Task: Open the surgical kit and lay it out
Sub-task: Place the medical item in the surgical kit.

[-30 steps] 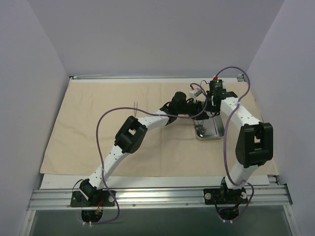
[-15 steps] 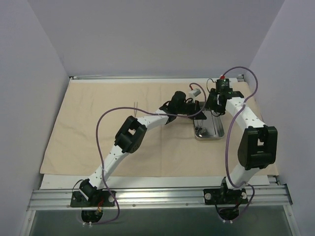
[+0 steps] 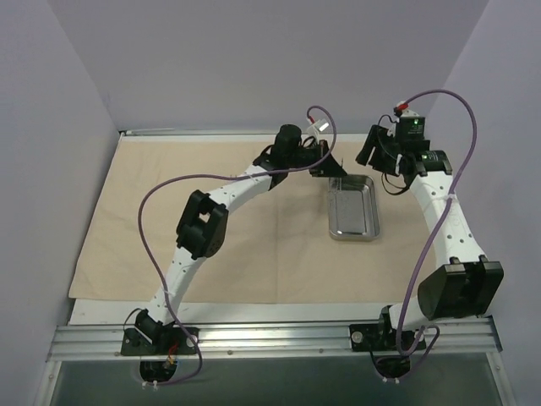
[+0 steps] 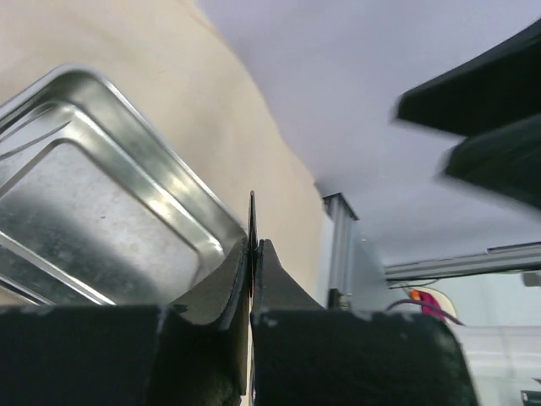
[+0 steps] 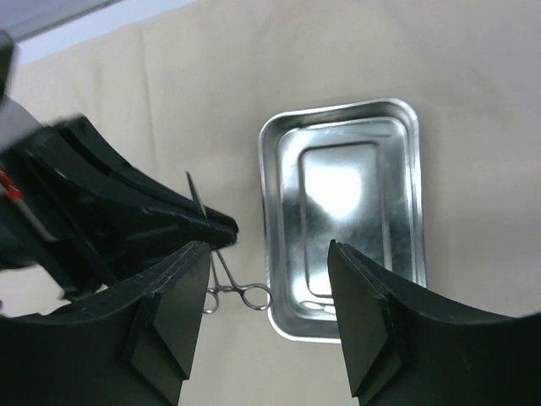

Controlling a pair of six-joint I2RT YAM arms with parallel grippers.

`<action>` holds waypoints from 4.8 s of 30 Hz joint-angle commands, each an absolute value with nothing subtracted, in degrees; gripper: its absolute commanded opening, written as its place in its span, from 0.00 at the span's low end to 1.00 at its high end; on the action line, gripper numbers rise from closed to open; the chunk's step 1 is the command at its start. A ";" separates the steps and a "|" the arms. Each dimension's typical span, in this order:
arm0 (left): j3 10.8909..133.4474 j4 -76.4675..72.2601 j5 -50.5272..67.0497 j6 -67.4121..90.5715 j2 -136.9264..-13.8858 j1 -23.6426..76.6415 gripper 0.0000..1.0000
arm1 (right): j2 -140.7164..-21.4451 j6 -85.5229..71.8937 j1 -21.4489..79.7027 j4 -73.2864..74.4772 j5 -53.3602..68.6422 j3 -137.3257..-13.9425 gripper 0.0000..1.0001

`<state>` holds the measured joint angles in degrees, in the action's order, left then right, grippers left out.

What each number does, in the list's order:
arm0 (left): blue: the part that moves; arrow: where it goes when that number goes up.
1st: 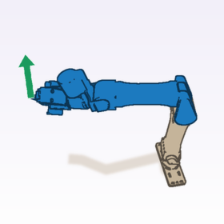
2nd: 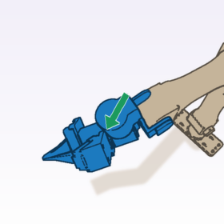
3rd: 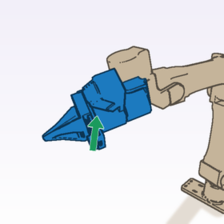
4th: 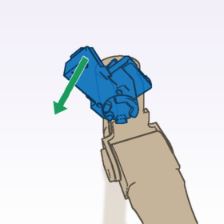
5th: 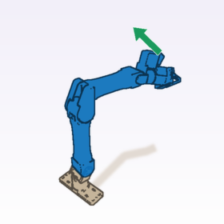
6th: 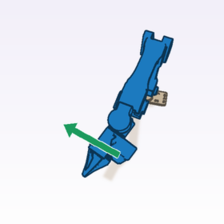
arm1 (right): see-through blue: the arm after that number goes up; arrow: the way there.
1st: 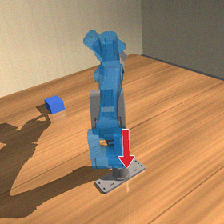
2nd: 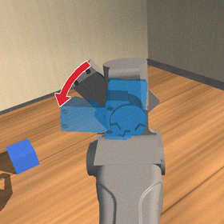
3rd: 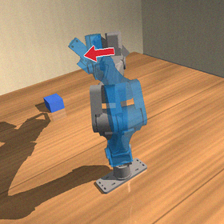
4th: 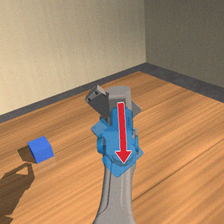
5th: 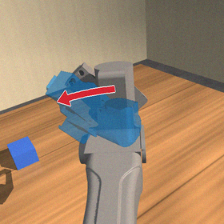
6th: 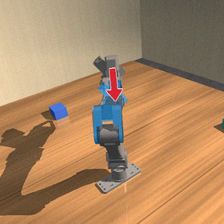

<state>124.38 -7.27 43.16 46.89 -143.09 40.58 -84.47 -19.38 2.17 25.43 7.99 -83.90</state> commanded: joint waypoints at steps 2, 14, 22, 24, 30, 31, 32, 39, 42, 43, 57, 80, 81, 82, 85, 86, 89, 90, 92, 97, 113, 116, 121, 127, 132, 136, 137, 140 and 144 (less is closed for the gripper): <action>120.78 -8.61 48.25 52.90 -131.23 37.45 0.02 | -81.57 -18.63 5.96 24.18 18.96 -78.06 0.58; 99.06 -7.21 54.83 59.24 -113.92 28.83 0.02 | -82.18 -24.16 10.02 4.69 43.84 -68.56 0.42; 93.34 -8.97 58.35 59.15 -110.39 26.81 0.02 | -83.75 -31.19 11.77 -5.35 51.49 -66.89 0.45; 93.43 -7.91 58.45 58.19 -110.04 26.81 0.02 | -84.55 -32.78 12.56 -8.69 54.12 -66.80 0.46; 92.72 -9.75 57.66 59.94 -109.42 26.72 0.02 | -88.24 -33.14 14.59 -8.70 55.90 -67.94 0.45; 92.81 -9.93 57.57 60.12 -109.42 26.81 0.02 | -88.59 -33.13 14.68 -8.70 55.99 -68.11 0.45; 92.90 -9.84 57.57 60.29 -109.51 26.81 0.02 | -88.85 -33.31 14.94 -9.05 55.99 -68.20 0.44; 92.90 -9.58 57.48 60.29 -109.69 26.81 0.02 | -91.14 -33.75 16.78 -9.76 56.78 -69.78 0.23; 92.72 -8.97 57.13 59.77 -109.51 26.54 0.02 | -91.49 -33.84 17.31 -9.76 57.22 -69.79 0.15; 92.72 -8.62 57.04 59.50 -109.42 26.54 0.02 | -91.58 -33.75 17.66 -9.84 57.30 -69.87 0.13; 89.83 -0.89 53.18 52.21 -103.02 21.28 0.43 | -92.54 -36.47 18.37 -11.60 55.11 -68.47 0.00; 75.77 39.37 23.65 26.99 -81.74 7.12 0.44 | -125.15 -41.31 25.14 -9.15 42.63 -95.96 0.00; 75.24 39.46 23.29 26.46 -81.65 7.12 0.44 | -126.72 -40.70 25.14 -8.36 42.37 -96.93 0.00; 74.80 40.16 23.03 25.76 -81.65 7.12 0.44 | -127.43 -40.69 25.22 -7.65 42.10 -97.81 0.00; 73.65 41.57 22.15 23.38 -82.09 6.94 0.44 | -130.25 -39.56 25.75 -4.77 41.31 -100.89 0.00; 73.39 41.92 21.89 22.60 -82.09 6.94 0.44 | -130.86 -39.03 25.93 -4.05 40.87 -102.12 0.00; 73.04 41.92 21.62 21.97 -81.83 6.77 0.44 | -132.36 -38.58 26.54 -3.51 40.17 -102.48 0.00; 73.04 41.75 21.80 21.97 -81.83 6.68 0.44 | -132.62 -38.58 26.63 -3.60 39.82 -102.39 0.00; 72.86 41.40 22.58 22.24 -81.83 6.59 0.44 | -132.98 -38.93 26.81 -4.04 39.29 -102.04 0.00; 72.25 41.04 22.94 22.50 -81.83 6.50 0.44 | -134.82 -39.47 27.07 -4.58 39.46 -102.74 0.00; 71.46 39.82 24.17 23.38 -82.97 5.89 0.44 | -142.56 -35.51 26.89 -0.27 42.54 -109.86 0.00; 71.54 39.64 24.34 23.38 -83.32 5.63 0.44 | -143.70 -34.37 26.89 2.19 42.19 -111.27 0.00; 71.89 39.81 24.61 23.03 -83.85 5.19 0.44 | -145.55 -32.70 26.90 5.71 41.66 -114.60 0.04; 71.98 39.99 24.96 22.94 -84.02 5.01 0.44 | -145.46 -31.91 26.98 7.03 40.34 -115.14 0.23; 72.07 39.73 25.31 23.12 -84.29 5.01 0.44 | -144.58 -31.12 26.89 8.70 39.55 -116.01 0.32; 72.07 39.64 25.66 23.29 -84.64 5.01 0.44 | -143.70 -30.68 26.63 10.11 37.80 -117.07 0.35; 72.07 39.64 25.75 23.29 -84.64 5.01 0.44 | -143.27 -30.67 26.63 10.37 37.36 -117.16 0.35; 72.16 39.64 25.84 23.29 -84.73 5.01 0.44 | -141.34 -30.15 26.37 12.21 34.55 -117.33 0.35; 72.16 39.55 25.93 23.38 -84.81 5.01 0.44 | -139.05 -29.53 26.28 13.97 31.91 -116.90 0.35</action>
